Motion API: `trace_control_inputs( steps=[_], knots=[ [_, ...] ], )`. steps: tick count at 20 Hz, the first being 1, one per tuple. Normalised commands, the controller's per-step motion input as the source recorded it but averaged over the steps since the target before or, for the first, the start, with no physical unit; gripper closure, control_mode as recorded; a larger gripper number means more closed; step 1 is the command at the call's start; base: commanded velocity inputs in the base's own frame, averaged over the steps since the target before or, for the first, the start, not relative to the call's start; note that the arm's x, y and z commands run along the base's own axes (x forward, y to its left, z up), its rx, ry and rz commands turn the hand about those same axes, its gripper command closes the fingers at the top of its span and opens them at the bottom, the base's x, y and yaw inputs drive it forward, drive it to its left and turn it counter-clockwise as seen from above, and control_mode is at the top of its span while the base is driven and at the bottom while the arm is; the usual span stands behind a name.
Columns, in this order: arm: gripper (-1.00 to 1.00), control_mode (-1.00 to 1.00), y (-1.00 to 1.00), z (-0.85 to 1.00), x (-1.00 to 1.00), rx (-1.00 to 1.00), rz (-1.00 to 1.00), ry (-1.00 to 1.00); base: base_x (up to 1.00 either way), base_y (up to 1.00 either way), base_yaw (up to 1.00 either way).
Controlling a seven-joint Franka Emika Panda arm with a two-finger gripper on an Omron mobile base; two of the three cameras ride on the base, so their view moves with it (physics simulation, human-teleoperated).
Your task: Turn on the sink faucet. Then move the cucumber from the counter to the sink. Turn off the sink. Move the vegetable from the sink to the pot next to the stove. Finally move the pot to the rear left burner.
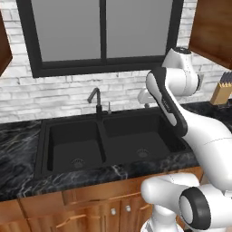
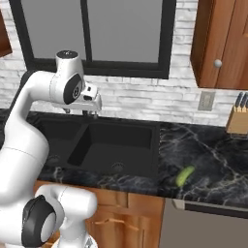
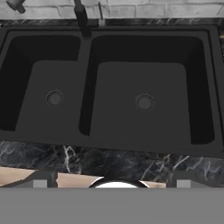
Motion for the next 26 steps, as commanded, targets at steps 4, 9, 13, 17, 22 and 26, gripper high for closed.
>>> trace_control_inputs(
  steps=[4,9,13,17,22,26],
  knots=[
    [-1.0,1.0,0.0,0.0,0.0,0.0,0.0,0.0,0.3,-0.33,-0.04],
    [-1.0,1.0,0.0,0.0,0.0,0.0,0.0,0.0,0.48,-0.07,0.0],
    [-1.0,1.0,0.0,0.0,0.0,0.0,0.0,0.0,0.62,0.0,0.0],
    [-1.0,1.0,0.0,0.0,0.0,0.0,0.0,0.0,0.54,0.0,0.0],
    [-1.0,1.0,0.0,0.0,0.0,0.0,0.0,0.0,0.07,0.0,0.0],
    [-1.0,1.0,0.0,0.0,0.0,0.0,0.0,0.0,0.0,0.0,0.0]
  ],
)
